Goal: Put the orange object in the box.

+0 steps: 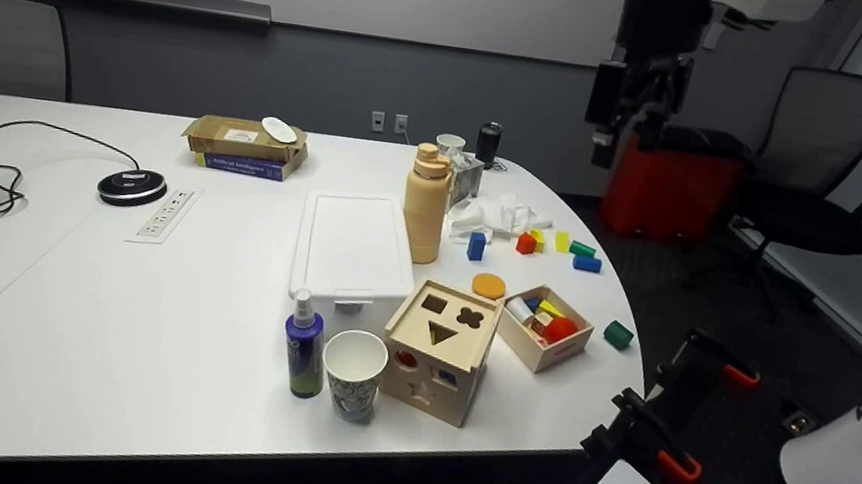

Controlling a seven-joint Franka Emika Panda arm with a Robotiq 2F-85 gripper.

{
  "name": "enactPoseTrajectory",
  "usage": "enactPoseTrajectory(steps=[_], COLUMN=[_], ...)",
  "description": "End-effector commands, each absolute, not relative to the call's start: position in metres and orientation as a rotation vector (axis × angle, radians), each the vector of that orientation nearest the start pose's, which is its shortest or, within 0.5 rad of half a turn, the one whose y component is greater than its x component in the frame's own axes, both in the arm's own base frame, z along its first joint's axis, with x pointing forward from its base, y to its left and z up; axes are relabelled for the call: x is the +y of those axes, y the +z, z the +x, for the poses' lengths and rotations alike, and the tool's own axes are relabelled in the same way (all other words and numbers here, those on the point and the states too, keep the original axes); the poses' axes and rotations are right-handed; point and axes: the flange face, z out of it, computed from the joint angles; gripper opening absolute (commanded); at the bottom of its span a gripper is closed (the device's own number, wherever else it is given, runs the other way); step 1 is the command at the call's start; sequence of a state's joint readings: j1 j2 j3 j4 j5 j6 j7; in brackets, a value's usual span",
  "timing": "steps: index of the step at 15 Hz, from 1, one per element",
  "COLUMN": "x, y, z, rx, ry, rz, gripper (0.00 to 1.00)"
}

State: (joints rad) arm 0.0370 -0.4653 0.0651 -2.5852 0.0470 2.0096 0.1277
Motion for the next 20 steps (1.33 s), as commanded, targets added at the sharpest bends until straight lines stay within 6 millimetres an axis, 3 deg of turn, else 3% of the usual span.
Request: enactPoseTrajectory(steps=[1,5,8,12,16,20], x=[-0.013,-0.077,-0.111,-0.129,-0.139,-0.142], y=[0.369,0.319,0.271,0.19,0.112,0.059], z=[0.438,0.495,0.534,0.572,0.581,0.586], rx=[0.356,0.665,0.782,0.805,0.821,0.828], ry=[0.146,0.023,-0.036,0.018,0.149,0.198], rz=[-3.02,-2.869,-2.798,-2.814,-2.873,-2.917], gripper=[1.0,1.0,1.0,1.0,1.0,1.0])
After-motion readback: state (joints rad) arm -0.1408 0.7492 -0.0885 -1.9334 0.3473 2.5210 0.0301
